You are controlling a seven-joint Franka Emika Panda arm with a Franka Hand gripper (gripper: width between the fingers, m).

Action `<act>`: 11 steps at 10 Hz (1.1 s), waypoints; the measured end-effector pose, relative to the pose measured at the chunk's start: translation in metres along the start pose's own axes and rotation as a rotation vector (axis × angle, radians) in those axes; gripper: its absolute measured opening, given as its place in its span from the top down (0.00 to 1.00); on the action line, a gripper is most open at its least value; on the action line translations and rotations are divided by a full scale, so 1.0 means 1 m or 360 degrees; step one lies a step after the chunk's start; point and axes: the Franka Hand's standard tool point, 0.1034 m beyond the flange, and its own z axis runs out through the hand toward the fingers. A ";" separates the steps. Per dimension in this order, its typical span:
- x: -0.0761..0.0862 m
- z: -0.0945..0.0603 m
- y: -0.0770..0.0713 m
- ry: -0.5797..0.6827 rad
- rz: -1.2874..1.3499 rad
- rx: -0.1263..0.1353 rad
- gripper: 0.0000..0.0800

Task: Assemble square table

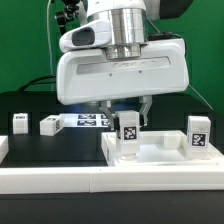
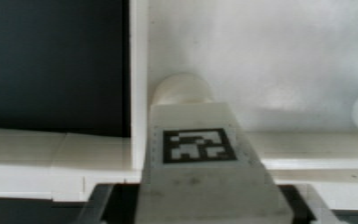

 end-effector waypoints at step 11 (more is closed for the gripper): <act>0.001 0.003 -0.002 -0.0002 0.1623 0.0051 0.64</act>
Offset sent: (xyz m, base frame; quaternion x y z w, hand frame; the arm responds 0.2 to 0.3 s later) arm 0.0001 -0.0026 -0.0130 0.0427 -0.0177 0.2632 0.9636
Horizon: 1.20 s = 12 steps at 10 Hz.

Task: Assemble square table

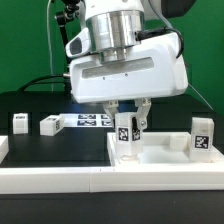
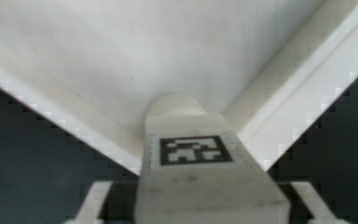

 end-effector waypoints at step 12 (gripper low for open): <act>-0.001 -0.001 -0.002 -0.0039 0.0419 0.0033 0.42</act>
Offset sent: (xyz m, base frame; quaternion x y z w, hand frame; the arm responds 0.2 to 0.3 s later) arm 0.0052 0.0047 0.0023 -0.0067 -0.0151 0.1460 0.9892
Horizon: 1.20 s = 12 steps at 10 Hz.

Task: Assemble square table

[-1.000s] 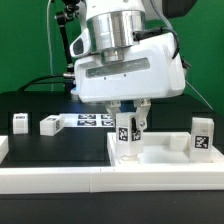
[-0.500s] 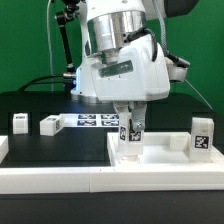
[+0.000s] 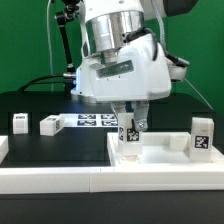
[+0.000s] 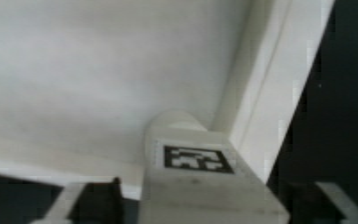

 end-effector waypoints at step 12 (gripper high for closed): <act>-0.003 -0.002 -0.005 -0.0011 -0.1706 -0.0165 0.19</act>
Offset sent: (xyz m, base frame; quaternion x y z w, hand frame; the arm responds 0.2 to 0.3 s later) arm 0.0000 0.0000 0.0000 0.0000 0.0000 -0.1938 0.9810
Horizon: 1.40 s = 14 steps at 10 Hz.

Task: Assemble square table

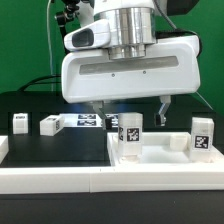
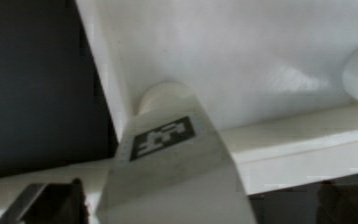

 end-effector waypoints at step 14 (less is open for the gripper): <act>0.000 0.000 0.008 0.0006 0.0057 -0.0015 0.64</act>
Offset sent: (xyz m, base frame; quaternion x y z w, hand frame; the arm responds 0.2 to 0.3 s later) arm 0.0017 -0.0029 -0.0010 0.0079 -0.0068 -0.2113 0.9774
